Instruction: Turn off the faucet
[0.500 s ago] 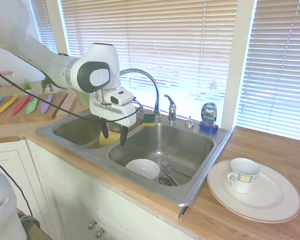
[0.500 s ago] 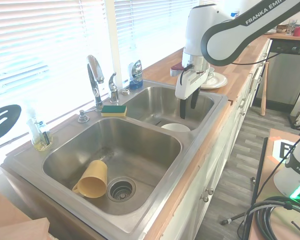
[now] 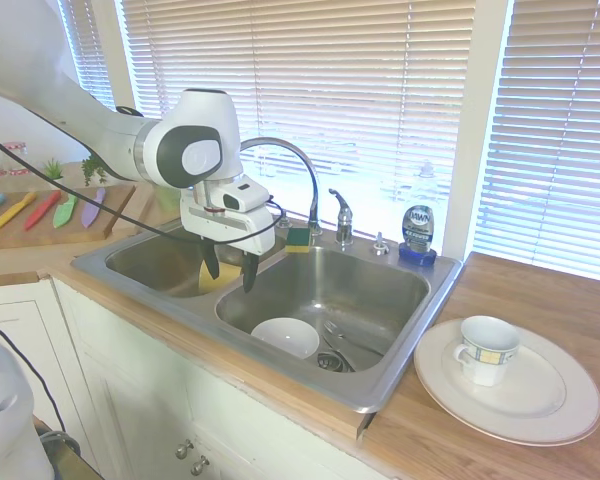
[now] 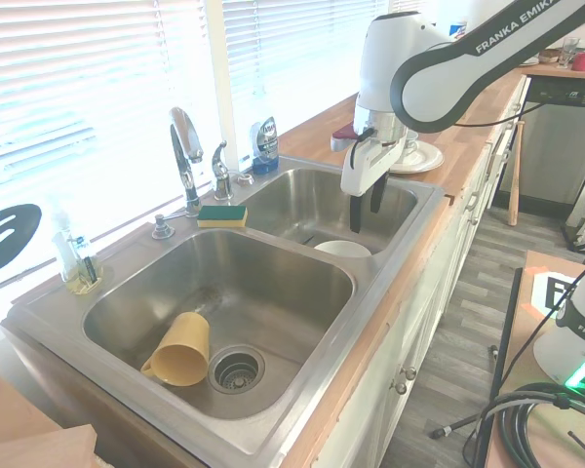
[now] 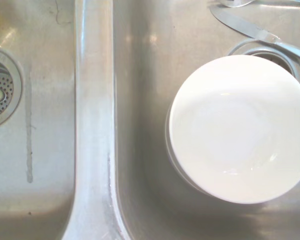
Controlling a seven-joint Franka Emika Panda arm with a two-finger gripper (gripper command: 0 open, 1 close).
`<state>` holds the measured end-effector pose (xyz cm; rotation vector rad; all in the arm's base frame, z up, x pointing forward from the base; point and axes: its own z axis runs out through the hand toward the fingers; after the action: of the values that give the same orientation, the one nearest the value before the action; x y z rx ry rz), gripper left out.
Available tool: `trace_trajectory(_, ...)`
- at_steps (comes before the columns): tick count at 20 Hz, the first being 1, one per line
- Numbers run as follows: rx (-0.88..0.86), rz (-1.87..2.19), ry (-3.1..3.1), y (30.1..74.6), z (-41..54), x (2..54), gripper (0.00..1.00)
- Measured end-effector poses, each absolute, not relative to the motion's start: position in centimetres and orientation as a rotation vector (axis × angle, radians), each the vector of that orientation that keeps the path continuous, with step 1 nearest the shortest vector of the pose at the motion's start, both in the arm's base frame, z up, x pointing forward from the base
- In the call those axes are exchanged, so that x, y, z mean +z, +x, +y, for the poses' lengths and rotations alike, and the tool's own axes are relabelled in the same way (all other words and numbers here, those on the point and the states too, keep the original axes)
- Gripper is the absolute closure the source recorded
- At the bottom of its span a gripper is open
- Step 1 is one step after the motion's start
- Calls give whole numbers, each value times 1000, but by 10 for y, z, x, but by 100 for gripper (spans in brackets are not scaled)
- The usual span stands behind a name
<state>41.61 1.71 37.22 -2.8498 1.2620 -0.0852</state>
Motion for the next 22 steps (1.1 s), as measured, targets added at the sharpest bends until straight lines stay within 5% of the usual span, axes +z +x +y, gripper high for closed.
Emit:
trace_trajectory(16, -92, 1272, -2843, 418, 14, 374, 100)
trace_trajectory(22, -152, 1255, -2849, 451, 15, 389, 100)
